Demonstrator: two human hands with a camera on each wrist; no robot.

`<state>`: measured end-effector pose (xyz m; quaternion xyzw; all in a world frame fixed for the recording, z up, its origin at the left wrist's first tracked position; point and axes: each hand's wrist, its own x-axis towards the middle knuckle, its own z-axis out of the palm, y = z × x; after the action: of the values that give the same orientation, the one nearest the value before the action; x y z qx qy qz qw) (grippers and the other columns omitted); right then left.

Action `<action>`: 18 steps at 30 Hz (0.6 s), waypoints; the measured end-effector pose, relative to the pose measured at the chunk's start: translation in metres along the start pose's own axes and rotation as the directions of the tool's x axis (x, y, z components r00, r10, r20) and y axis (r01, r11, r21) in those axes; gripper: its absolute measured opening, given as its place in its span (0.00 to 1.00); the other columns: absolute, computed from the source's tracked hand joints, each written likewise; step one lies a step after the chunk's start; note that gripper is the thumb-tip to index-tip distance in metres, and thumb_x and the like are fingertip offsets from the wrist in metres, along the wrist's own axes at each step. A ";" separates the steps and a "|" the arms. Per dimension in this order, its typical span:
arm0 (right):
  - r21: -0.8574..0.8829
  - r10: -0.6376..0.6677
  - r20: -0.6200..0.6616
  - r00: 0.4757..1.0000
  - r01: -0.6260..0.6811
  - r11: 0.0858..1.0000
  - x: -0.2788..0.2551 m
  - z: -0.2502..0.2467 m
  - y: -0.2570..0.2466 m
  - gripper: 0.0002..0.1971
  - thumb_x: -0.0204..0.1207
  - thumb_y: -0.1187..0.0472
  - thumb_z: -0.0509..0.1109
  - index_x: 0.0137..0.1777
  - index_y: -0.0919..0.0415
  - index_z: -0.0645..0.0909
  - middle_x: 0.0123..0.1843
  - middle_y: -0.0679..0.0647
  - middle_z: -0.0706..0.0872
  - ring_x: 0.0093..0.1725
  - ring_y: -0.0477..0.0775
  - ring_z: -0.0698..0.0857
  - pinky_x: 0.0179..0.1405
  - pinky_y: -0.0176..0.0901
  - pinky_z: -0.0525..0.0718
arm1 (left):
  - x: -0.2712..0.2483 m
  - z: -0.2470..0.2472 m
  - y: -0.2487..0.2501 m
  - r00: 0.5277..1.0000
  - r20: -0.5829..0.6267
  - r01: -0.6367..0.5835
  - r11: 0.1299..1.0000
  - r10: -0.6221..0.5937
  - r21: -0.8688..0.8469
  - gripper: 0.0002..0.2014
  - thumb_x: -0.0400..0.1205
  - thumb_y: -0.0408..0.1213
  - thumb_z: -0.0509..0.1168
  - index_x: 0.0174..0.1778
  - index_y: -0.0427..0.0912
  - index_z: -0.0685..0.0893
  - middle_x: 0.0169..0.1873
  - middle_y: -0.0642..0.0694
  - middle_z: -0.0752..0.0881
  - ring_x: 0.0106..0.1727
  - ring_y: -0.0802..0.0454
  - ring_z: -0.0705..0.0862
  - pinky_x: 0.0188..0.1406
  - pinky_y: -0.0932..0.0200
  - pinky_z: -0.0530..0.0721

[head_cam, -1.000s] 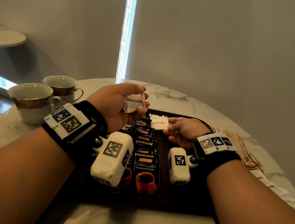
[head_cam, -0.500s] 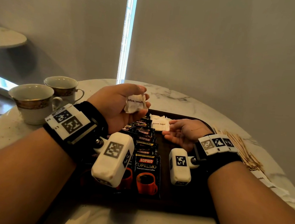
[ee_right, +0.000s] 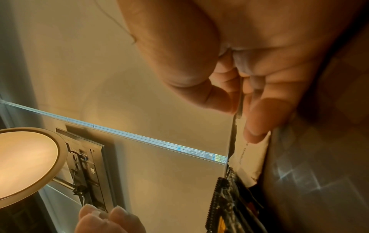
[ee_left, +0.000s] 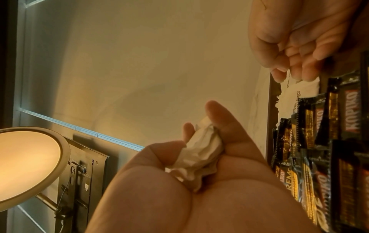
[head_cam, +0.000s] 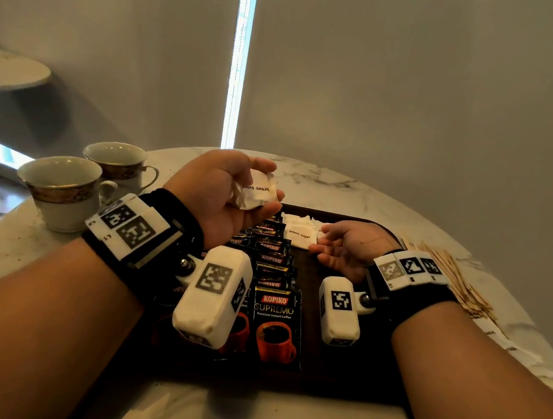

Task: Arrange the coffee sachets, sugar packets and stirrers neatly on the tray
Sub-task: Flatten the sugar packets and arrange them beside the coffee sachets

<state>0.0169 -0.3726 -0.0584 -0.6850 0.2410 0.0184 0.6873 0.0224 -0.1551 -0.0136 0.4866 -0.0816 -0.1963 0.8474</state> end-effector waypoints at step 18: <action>0.193 -0.237 0.111 0.965 0.213 0.958 -0.033 0.001 -0.030 0.05 0.81 0.59 0.68 0.45 0.59 0.79 0.34 0.53 0.81 0.28 0.49 0.79 0.23 0.37 0.73 | 0.002 0.000 -0.003 1.000 0.007 0.021 0.986 -0.023 0.168 0.08 0.83 0.24 0.63 0.54 0.36 0.84 0.61 0.30 0.87 0.46 0.40 0.87 0.29 0.56 0.87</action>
<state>-0.0017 -0.3630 -0.0188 -0.6404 0.1156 -0.0361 0.7584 0.0236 -0.1572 -0.0162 0.5562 -0.0963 -0.2005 0.8008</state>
